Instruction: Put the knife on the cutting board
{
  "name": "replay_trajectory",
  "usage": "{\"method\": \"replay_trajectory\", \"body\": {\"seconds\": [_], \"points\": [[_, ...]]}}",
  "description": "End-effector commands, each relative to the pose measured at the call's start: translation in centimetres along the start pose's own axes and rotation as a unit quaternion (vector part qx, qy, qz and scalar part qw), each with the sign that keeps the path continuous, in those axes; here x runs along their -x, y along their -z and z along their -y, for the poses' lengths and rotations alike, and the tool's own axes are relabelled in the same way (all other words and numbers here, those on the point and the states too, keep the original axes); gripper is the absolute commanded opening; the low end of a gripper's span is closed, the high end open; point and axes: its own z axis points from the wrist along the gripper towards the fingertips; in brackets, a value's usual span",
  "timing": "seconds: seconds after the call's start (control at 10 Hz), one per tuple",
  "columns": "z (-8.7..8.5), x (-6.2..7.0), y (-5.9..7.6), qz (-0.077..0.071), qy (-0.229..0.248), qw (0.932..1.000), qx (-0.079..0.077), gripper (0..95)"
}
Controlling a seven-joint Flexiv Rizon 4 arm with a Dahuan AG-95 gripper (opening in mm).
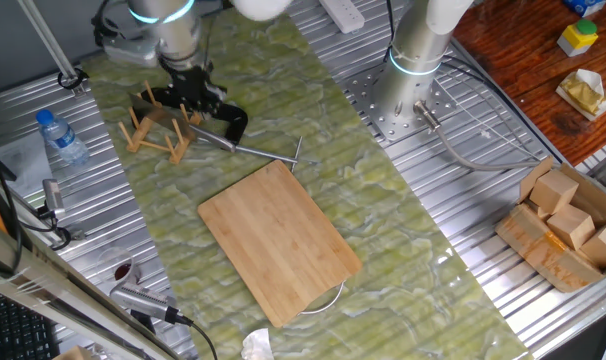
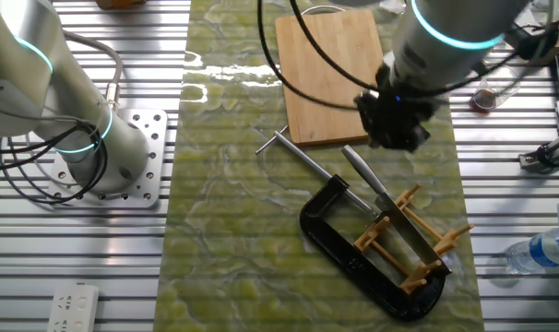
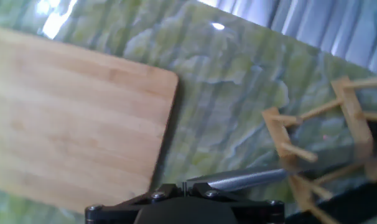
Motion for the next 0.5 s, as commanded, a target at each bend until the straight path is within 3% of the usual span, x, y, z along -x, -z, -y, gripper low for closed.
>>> {"method": "replay_trajectory", "body": {"seconds": [0.1,0.3,0.4,0.5], "points": [[4.76,-4.04,1.71,-0.031,0.217,0.9756,-0.013,0.0],[5.35,-4.33,1.81,-0.054,0.297,0.9529,-0.023,0.0],[5.44,-4.30,1.60,-0.067,0.343,0.9367,-0.025,19.0],[5.54,-4.26,1.33,-0.062,0.353,0.9334,-0.023,19.0]]}}
